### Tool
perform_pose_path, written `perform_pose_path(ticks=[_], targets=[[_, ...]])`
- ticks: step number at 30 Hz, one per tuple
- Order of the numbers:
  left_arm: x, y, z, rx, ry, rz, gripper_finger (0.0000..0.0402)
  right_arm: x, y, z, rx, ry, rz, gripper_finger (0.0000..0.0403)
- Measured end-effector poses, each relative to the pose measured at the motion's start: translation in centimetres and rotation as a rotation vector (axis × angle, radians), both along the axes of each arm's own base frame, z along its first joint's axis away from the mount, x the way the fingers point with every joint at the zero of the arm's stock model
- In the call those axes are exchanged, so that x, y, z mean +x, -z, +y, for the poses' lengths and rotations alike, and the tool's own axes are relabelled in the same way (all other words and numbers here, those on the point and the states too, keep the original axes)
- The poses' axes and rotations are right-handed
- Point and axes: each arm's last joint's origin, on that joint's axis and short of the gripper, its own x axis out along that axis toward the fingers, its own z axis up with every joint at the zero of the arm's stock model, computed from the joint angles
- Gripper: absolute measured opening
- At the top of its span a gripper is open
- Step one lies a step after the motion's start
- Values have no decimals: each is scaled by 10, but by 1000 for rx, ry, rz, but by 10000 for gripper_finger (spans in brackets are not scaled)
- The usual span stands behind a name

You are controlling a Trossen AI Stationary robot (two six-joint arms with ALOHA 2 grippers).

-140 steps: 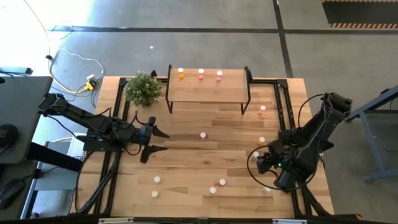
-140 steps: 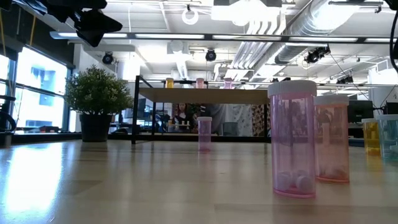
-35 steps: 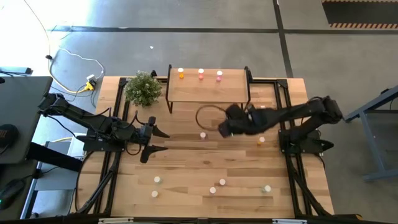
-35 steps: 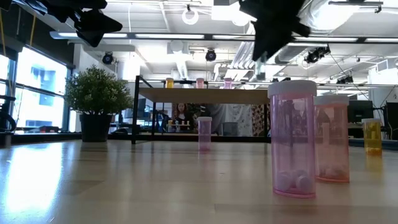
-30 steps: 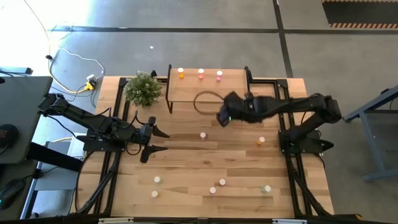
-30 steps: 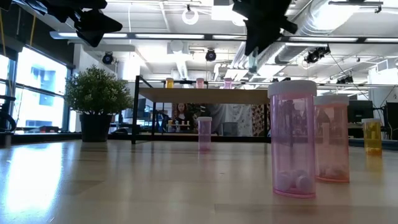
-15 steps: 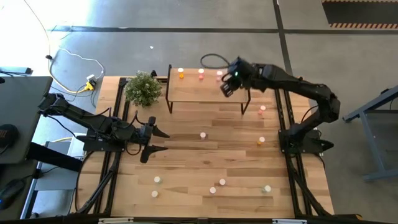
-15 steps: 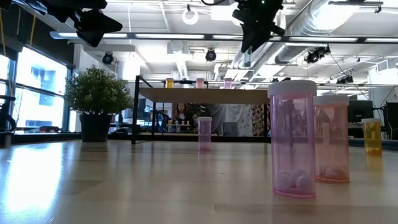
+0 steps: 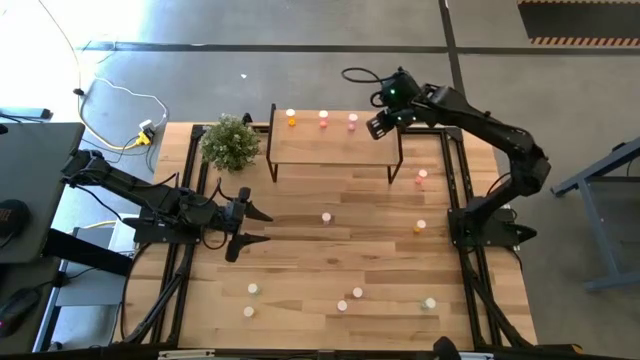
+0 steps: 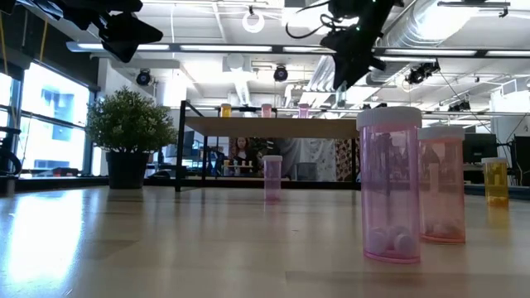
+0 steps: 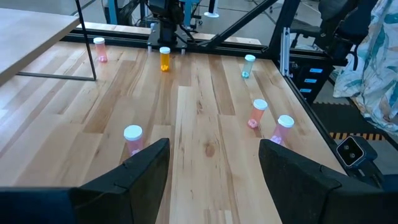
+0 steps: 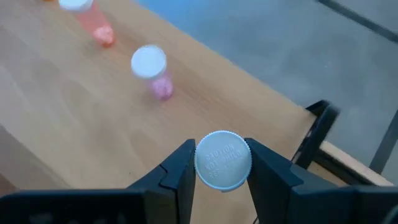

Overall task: Pick and place medicine bottles onto shelf by color
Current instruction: Put the top green pill bottle on the shelf

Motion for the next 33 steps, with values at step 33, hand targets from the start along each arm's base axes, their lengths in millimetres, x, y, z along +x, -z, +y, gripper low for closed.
perform_pose_path(ticks=[33], targets=[[0, 0, 0, 2, -3, -1, 239, 1, 43, -26, 5, 33, 0, 114]])
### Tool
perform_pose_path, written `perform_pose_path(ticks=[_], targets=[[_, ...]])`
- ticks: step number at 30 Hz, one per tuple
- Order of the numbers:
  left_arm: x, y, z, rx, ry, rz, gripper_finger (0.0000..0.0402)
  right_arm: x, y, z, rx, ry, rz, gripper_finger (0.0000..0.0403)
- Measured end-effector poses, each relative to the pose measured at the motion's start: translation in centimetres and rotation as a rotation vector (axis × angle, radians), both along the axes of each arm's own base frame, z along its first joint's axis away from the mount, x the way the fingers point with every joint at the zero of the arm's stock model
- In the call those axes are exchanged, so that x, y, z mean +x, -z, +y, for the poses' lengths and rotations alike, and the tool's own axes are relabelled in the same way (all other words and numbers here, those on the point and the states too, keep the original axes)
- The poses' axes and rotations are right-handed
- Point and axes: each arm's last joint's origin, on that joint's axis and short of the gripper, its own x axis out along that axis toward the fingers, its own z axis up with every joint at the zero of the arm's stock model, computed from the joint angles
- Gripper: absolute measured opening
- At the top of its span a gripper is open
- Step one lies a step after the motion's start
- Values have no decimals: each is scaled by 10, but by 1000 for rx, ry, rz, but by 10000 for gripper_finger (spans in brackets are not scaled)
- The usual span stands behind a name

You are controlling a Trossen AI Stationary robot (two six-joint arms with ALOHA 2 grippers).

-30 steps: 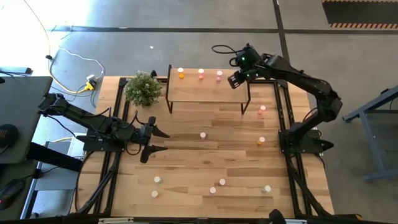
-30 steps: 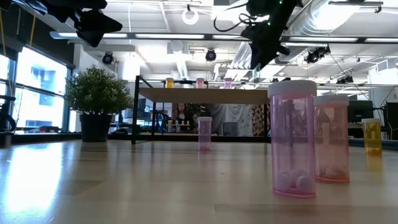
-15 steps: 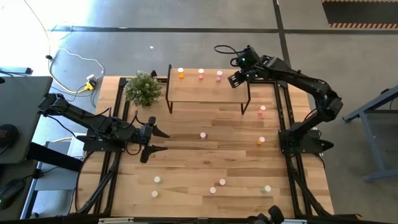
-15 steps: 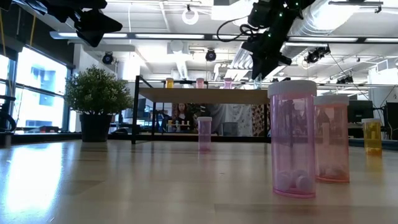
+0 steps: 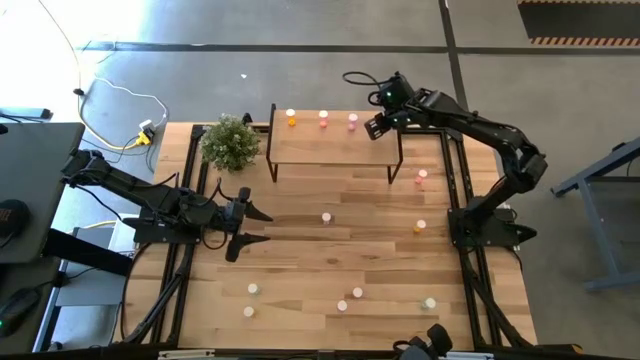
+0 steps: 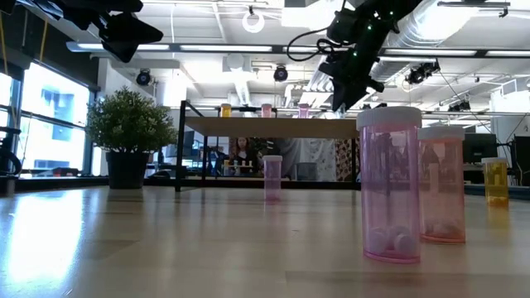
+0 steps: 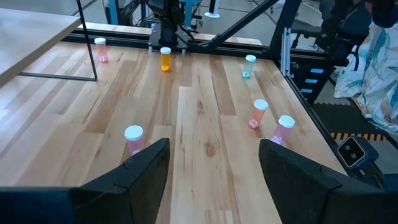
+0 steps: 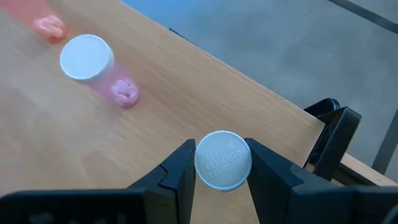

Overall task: Pick and place medicine bottles onto shelf by color
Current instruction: Put the top green pill bottle on the shelf

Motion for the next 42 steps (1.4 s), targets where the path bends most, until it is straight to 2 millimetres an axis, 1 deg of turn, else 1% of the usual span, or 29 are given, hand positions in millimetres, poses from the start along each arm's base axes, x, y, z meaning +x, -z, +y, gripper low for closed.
perform_pose_path(ticks=[14, 23, 36, 39, 42], targets=[[0, 0, 0, 0, 0, 0, 239, 0, 0, 0, -3, -16, 14, 114], [0, 0, 0, 0, 0, 0, 239, -2, 1, 0, -25, -21, 59, 114], [0, 0, 0, 0, 0, 0, 239, -2, 1, 0, -24, -19, 55, 114], [0, 0, 0, 0, 0, 0, 239, -2, 1, 0, -23, -17, 54, 118], [0, 0, 0, 0, 0, 0, 239, -2, 1, 0, -23, -17, 54, 132]])
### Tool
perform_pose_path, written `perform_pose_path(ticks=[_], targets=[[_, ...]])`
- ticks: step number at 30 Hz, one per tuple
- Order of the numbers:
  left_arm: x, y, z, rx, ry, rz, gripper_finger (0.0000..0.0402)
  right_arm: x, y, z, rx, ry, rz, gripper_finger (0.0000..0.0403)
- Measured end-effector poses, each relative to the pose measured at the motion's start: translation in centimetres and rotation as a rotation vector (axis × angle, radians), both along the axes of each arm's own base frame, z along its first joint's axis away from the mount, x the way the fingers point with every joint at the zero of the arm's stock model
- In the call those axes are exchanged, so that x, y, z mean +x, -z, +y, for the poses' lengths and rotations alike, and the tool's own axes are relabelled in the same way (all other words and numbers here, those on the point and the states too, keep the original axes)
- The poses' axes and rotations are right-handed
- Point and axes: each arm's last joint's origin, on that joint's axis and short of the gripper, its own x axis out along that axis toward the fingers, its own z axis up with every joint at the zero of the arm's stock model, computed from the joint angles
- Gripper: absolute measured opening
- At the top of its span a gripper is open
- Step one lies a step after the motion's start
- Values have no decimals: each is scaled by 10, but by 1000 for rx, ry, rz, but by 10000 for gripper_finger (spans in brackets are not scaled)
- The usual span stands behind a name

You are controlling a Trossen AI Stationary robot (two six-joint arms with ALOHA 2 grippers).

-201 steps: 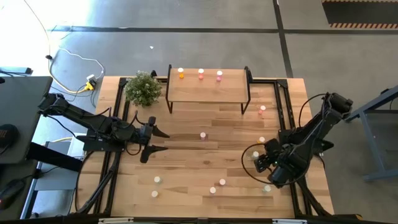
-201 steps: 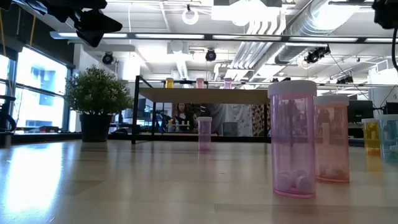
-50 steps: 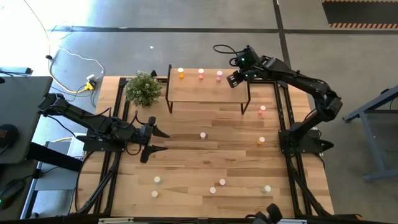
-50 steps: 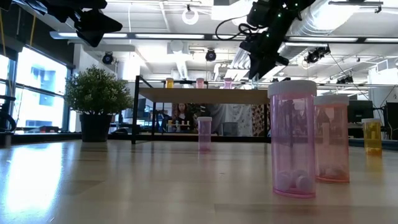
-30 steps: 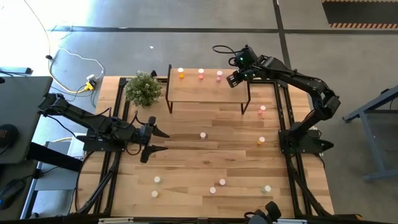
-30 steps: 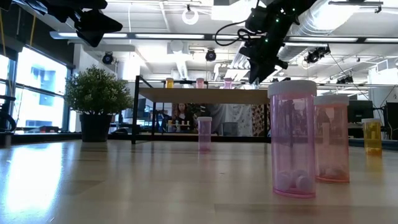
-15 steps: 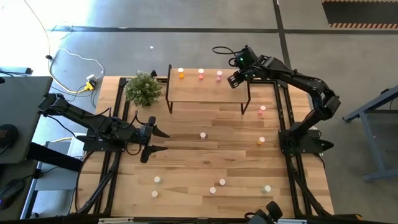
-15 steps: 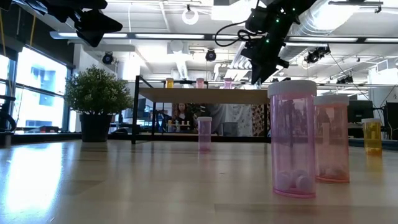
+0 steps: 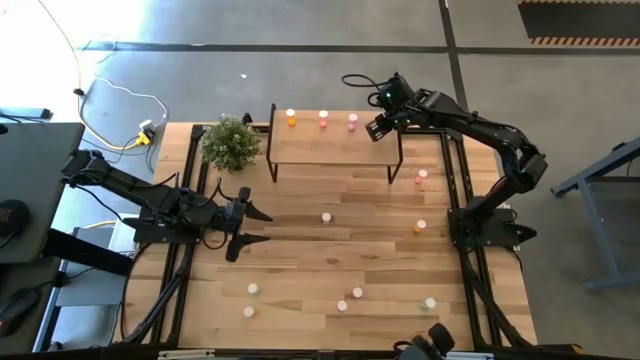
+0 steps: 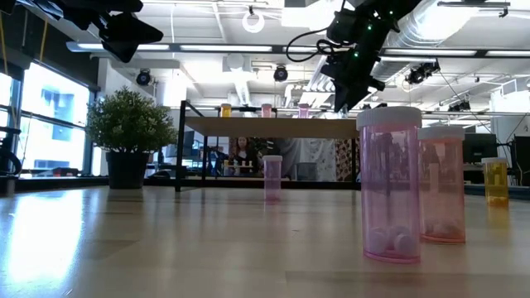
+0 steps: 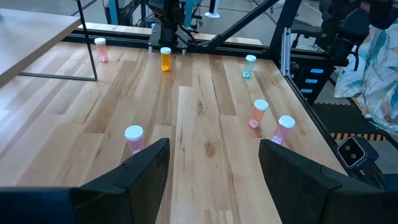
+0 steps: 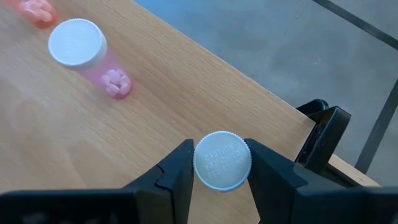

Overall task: Pick and place medicine bottles onto shelf by color
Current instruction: Put the top green pill bottle on the shelf, then put the bottom orange pill bottle aligned with the other orange pill bottle on the shelf

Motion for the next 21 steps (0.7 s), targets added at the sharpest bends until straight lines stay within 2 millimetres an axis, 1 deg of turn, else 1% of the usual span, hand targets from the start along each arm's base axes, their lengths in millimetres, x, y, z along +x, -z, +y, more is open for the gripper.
perform_pose_path(ticks=[6, 10, 21], targets=[[0, 0, 0, 0, 0, 0, 239, 0, 0, -1, -18, 12, 16, 167], [0, 0, 0, 0, 0, 0, 239, 0, 0, -1, -19, 12, 16, 182], [0, 0, 0, 0, 0, 0, 239, 1, -2, -2, -36, 16, -7, 189]])
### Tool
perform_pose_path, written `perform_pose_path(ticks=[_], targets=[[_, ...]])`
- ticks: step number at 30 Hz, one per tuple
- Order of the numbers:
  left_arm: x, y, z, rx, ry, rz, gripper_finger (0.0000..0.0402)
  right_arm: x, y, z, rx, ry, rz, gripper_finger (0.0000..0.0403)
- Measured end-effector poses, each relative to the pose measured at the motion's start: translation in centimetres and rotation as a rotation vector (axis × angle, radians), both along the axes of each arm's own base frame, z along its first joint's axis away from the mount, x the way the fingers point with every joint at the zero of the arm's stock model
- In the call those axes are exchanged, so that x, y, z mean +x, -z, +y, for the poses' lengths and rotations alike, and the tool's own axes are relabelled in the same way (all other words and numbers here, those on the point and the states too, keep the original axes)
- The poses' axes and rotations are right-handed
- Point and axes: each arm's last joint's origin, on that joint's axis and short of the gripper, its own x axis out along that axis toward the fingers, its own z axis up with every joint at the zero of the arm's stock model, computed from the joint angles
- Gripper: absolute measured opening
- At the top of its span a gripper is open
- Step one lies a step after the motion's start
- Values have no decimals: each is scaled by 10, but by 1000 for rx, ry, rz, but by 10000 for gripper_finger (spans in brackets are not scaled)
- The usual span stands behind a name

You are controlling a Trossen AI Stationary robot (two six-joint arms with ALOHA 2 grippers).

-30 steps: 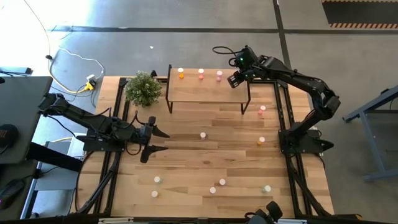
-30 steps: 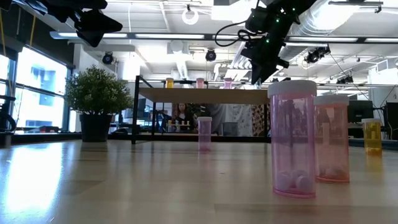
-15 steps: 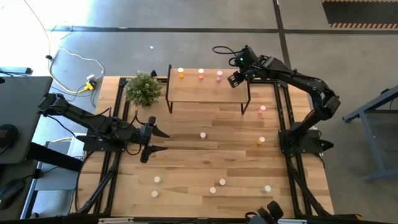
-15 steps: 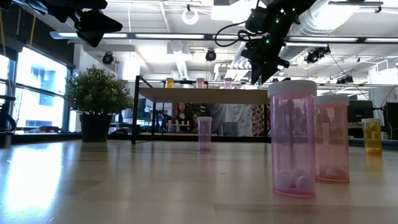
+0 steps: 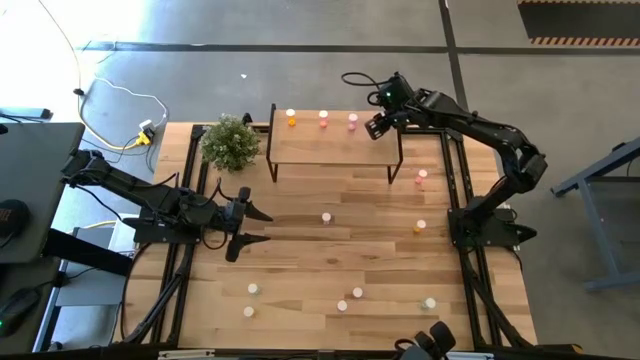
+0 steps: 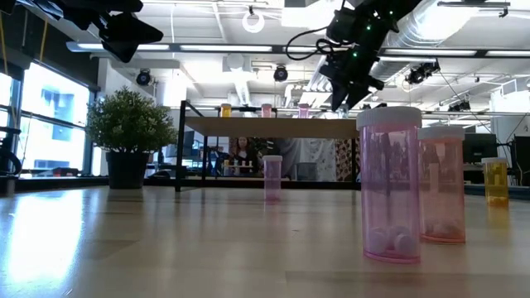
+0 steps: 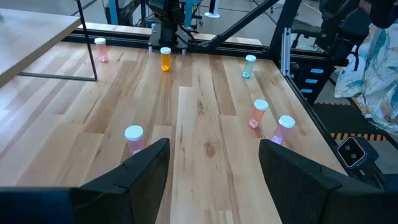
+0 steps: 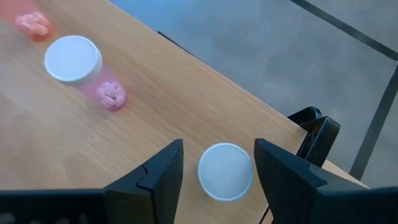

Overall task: Pick and place medicine bottles onto shelf by color
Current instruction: Put the bottom orange pill bottle aligned with the other orange pill bottle on the shelf

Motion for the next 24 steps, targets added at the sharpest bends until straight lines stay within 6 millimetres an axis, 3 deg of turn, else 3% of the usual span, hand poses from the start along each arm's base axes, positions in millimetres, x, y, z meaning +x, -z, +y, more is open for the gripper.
perform_pose_path(ticks=[7, 11, 15, 20, 24], targets=[[0, 0, 0, 0, 0, 0, 239, 0, -6, -2, -32, 11, -4, 189], [0, 0, 0, 0, 0, 0, 239, 2, -28, -3, -70, 12, -47, 188], [0, 0, 0, 3, -8, -1, 239, 0, -64, 0, -113, 2, -89, 188], [0, 1, 0, 8, -11, 10, 239, 0, -98, 26, -78, -33, -88, 188], [-1, 4, 1, 15, -12, 40, 239, 6, -105, 63, -38, -101, -67, 188]])
